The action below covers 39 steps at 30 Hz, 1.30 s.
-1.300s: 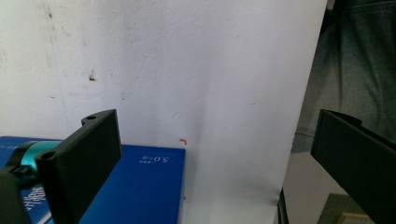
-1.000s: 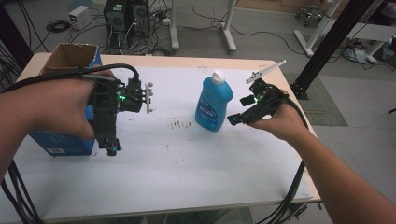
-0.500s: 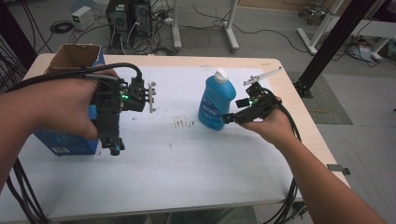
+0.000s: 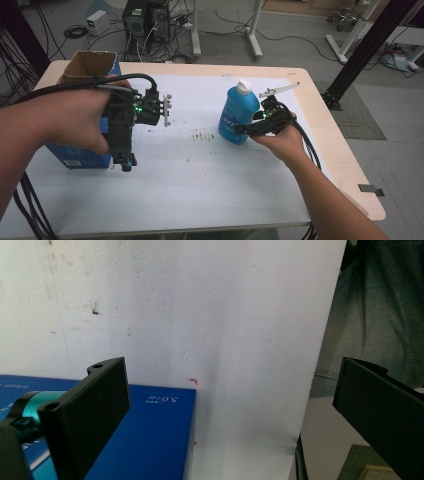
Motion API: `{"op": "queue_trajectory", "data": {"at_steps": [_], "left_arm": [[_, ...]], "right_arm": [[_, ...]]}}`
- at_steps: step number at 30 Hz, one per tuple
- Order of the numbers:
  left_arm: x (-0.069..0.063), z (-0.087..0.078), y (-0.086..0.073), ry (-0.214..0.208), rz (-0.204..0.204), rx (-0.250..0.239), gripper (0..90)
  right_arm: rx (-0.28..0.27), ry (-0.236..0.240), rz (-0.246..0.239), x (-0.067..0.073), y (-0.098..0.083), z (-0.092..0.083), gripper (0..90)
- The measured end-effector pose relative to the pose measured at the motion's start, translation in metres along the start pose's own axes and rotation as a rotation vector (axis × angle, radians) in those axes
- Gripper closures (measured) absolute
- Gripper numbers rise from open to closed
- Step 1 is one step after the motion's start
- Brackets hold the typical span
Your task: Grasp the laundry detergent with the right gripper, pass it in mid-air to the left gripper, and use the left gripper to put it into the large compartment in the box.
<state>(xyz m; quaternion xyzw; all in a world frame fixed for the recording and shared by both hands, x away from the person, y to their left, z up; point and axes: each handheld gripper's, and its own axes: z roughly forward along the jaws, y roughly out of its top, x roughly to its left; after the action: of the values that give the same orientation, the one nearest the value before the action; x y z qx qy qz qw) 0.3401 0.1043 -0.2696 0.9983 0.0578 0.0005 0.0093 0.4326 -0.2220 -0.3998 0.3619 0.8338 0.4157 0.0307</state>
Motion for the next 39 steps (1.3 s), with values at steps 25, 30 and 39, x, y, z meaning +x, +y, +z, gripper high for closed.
{"op": "queue_trajectory", "data": {"at_steps": [25, 30, 39], "left_arm": [[0.0, 0.004, -0.003, -0.002, -0.008, 0.009, 1.7], [0.0, 0.004, -0.005, -0.002, -0.012, 0.011, 1.7], [0.001, 0.005, -0.004, -0.004, -0.008, 0.015, 1.7]], "right_arm": [[-0.246, -0.028, 0.023, 0.005, -0.02, 0.019, 4.9], [-0.275, -0.025, 0.01, 0.005, -0.024, 0.019, 14.7], [-0.277, -0.042, -0.019, 0.008, -0.023, 0.02, 23.4]]}}
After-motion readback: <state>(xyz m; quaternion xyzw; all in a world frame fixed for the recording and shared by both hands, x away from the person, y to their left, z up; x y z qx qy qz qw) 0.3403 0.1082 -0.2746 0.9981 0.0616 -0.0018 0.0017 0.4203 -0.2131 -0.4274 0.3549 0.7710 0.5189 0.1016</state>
